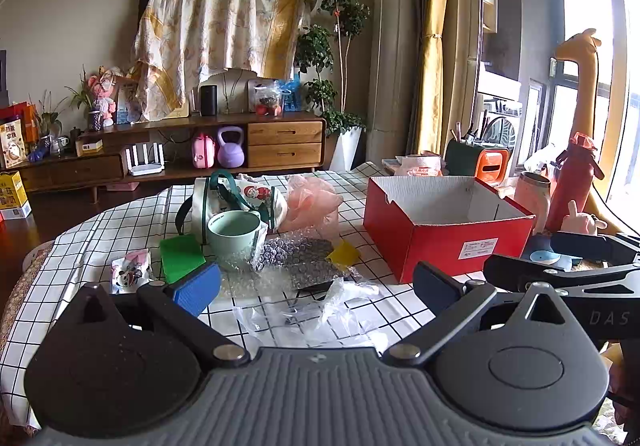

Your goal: Organize soft objects

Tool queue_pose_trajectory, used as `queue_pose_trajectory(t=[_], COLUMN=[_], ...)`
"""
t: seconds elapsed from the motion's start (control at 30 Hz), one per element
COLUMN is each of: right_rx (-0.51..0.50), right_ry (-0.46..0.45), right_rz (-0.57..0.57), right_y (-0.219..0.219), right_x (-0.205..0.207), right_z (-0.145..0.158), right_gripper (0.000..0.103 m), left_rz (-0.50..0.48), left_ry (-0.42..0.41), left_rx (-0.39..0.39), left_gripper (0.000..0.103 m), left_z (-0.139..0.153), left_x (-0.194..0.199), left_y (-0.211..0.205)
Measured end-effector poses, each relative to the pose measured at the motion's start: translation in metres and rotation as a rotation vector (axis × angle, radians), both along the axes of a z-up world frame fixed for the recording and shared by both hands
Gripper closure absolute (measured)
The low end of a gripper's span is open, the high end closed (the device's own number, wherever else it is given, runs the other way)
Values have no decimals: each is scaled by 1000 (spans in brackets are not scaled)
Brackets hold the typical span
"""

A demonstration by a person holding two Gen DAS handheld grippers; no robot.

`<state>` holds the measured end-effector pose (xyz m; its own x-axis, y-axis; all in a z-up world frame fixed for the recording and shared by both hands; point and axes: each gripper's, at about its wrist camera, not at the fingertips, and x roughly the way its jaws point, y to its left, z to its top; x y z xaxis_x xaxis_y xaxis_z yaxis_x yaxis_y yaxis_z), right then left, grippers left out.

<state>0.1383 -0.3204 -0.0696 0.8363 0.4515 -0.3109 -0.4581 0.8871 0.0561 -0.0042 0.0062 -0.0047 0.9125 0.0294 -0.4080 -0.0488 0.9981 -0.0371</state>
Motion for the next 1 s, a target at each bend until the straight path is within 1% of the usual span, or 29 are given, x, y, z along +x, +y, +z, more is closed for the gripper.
queue_pose_trajectory(t=[0.13, 1.0], right_rx=[2, 2], right_ry=[-3, -12], right_rz=[-1, 0], right_y=[2, 0], right_x=[-8, -11], right_z=[0, 5], right_gripper=[0, 0], left_rz=[0, 9], left_ry=[-1, -13], left_rx=[1, 4], left_gripper=[0, 0], left_z=[0, 3], left_x=[0, -4], left_y=[0, -3])
